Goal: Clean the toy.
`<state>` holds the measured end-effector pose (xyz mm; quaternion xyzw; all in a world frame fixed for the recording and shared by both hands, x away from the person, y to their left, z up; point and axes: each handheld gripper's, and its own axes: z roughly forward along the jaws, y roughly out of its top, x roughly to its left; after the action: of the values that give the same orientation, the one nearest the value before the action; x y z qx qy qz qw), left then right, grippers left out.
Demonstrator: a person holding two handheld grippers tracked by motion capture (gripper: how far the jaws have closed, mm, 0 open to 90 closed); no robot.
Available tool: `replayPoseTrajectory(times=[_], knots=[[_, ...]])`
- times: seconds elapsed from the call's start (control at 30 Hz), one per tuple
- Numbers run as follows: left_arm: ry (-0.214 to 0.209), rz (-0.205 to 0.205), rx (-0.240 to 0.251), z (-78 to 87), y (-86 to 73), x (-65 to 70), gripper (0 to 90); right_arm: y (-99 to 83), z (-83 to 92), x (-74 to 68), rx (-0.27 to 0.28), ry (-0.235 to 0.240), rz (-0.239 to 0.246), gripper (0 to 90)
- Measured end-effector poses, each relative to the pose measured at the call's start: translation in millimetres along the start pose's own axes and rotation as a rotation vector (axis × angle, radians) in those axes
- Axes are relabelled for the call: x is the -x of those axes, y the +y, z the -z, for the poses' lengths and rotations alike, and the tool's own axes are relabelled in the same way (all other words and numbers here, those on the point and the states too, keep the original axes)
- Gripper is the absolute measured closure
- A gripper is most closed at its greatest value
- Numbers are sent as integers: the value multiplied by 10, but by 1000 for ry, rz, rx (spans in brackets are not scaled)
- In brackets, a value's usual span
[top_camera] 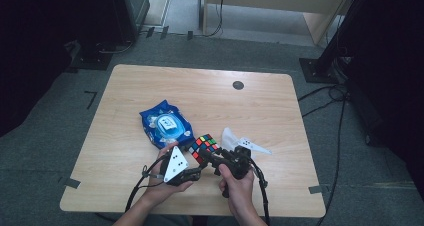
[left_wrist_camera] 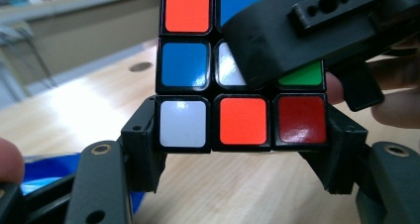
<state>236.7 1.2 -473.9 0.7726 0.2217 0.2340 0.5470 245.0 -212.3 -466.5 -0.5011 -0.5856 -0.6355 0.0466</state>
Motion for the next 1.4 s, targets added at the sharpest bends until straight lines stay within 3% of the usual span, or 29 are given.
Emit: replayPoseTrajectory(times=[0.1, 0.3, 0.5, 0.57, 0.8, 0.9, 1.07, 1.4], knots=[[-12, -24, -8, -2, -14, 1, 329, 17, 11, -5, -25, -29, 12, 342], [-10, -103, -23, 8, -35, -27, 261, 180, 136, 53, -42, -108, 92, 342], [2, -146, -39, 16, -72, -78, 242, 350, 199, 64, -181, -110, 111, 342], [5, -181, -44, 16, -74, -64, 238, 373, 185, 52, -233, -116, 120, 342], [-3, -270, -61, -9, -93, 40, 225, 346, 97, 16, -360, -89, 129, 342], [-4, -293, -68, -10, -90, 55, 192, 324, 57, -16, -409, -110, 151, 342], [-11, -306, -75, -5, -96, 50, 169, 313, 31, -29, -433, -119, 155, 342], [-35, -383, -57, -5, -102, 66, 166, 321, 27, 1, -480, -100, 133, 342]])
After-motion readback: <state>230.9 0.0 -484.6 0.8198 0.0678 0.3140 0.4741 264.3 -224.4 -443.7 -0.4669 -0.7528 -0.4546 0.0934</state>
